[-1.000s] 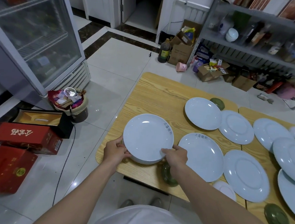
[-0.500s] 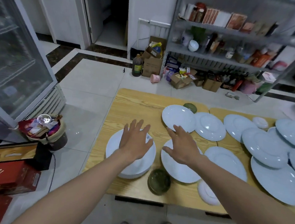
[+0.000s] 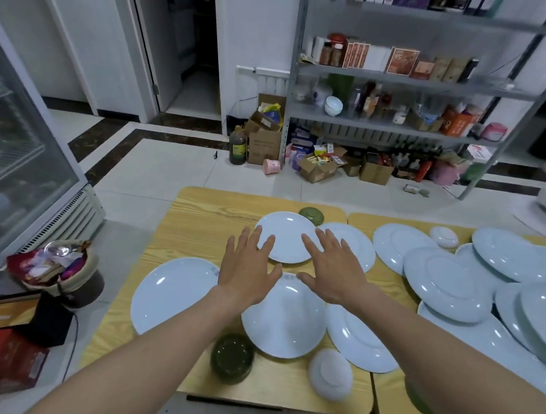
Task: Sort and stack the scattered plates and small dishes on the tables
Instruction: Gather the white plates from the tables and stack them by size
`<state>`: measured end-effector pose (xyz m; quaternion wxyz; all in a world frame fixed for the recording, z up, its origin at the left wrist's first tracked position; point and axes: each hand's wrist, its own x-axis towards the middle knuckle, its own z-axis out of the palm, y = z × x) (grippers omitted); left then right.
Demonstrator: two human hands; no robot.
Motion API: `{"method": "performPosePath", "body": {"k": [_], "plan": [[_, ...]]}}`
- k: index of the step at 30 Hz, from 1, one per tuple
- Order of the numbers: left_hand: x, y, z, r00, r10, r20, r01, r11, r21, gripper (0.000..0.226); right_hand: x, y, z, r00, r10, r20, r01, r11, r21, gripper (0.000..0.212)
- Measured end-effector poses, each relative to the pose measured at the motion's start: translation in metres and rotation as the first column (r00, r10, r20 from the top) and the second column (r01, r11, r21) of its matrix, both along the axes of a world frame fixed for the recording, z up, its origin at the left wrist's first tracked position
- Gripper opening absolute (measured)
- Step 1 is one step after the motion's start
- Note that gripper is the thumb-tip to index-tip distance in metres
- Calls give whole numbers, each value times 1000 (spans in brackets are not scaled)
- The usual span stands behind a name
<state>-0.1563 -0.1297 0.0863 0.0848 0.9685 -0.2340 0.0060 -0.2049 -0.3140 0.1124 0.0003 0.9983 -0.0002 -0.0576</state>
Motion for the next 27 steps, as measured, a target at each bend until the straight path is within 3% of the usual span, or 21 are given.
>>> {"method": "performPosePath", "body": {"k": [13, 21, 27], "plan": [[-25, -31, -9, 991, 122, -47, -120, 991, 56, 66, -5, -40, -16, 995, 99, -32, -95, 991, 99, 79], [4, -33, -27, 975, 112, -189, -120, 992, -31, 65, 9, -48, -39, 996, 46, -71, -35, 988, 151, 80], [34, -34, -42, 974, 90, -206, -98, 995, -29, 65, 27, -49, -51, 994, 12, -108, 8, 984, 178, 78]]}}
